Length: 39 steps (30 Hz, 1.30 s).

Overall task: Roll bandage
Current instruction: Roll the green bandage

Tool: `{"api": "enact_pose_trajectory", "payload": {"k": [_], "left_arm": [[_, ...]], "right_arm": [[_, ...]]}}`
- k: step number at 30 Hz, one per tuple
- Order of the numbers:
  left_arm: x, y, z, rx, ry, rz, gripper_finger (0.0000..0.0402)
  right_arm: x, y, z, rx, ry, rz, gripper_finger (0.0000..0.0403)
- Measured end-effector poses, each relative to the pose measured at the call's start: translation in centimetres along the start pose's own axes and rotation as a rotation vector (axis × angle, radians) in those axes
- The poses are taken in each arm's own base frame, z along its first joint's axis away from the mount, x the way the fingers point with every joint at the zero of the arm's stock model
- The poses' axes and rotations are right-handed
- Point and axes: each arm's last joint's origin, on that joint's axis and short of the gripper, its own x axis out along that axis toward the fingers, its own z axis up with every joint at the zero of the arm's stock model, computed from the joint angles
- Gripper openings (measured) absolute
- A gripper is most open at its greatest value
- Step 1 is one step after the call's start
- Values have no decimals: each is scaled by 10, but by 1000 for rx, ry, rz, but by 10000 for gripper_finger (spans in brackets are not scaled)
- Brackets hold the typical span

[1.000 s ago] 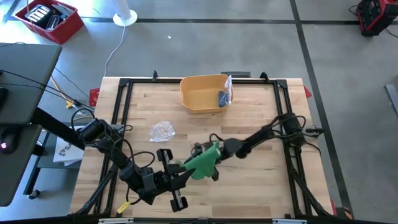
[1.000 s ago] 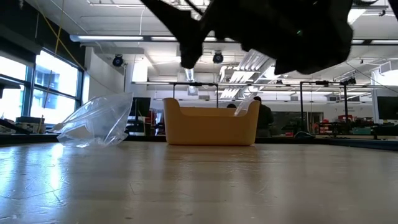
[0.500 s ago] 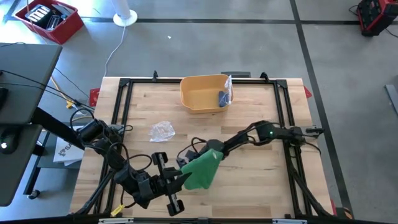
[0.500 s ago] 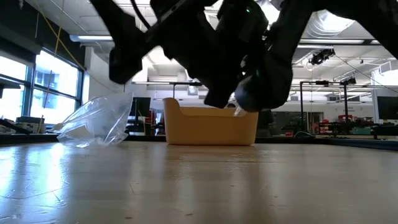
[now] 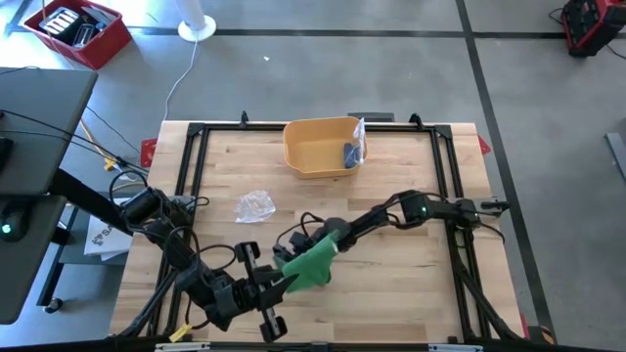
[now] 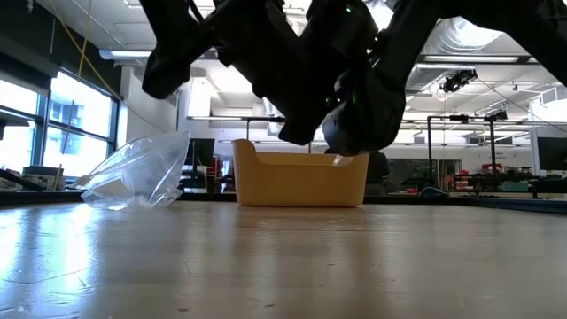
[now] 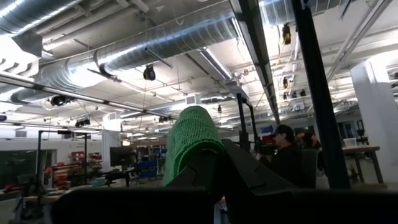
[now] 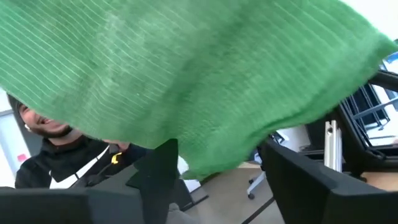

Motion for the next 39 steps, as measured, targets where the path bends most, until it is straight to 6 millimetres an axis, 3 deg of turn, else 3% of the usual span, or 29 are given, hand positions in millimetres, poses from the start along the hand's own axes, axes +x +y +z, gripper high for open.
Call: {"api": "enact_pose_trajectory", "payload": {"k": [4, 10, 14, 18, 22, 26, 31, 34, 39], "left_arm": [[-1, 0, 1, -1, 0, -2, 5], [-7, -3, 5, 27, 16, -6, 5], [-15, -1, 14, 71, 11, 5, 5], [-21, 5, 31, 131, 47, 15, 5], [-27, 13, 46, 221, 126, 31, 5], [-34, 22, 60, 310, 242, 38, 5], [-47, 34, 87, 292, 220, -8, 5], [-49, 42, 99, 297, 209, -21, 5], [-44, 44, 101, 359, 210, -33, 5]], "right_arm": [[1, -1, 1, -10, -22, -19, 159], [0, -1, 2, -75, -9, -10, 19], [-7, -2, -9, -62, 25, -60, 9], [-30, -7, -34, 9, 69, -241, 4], [-55, 1, -56, 40, 66, -375, 2], [-74, 19, -69, 60, 47, -431, 1], [-85, 48, -71, 99, 83, -471, 1], [-84, 78, -75, 205, 154, -393, 0], [-85, 134, -87, 385, 259, -304, 0]]}}
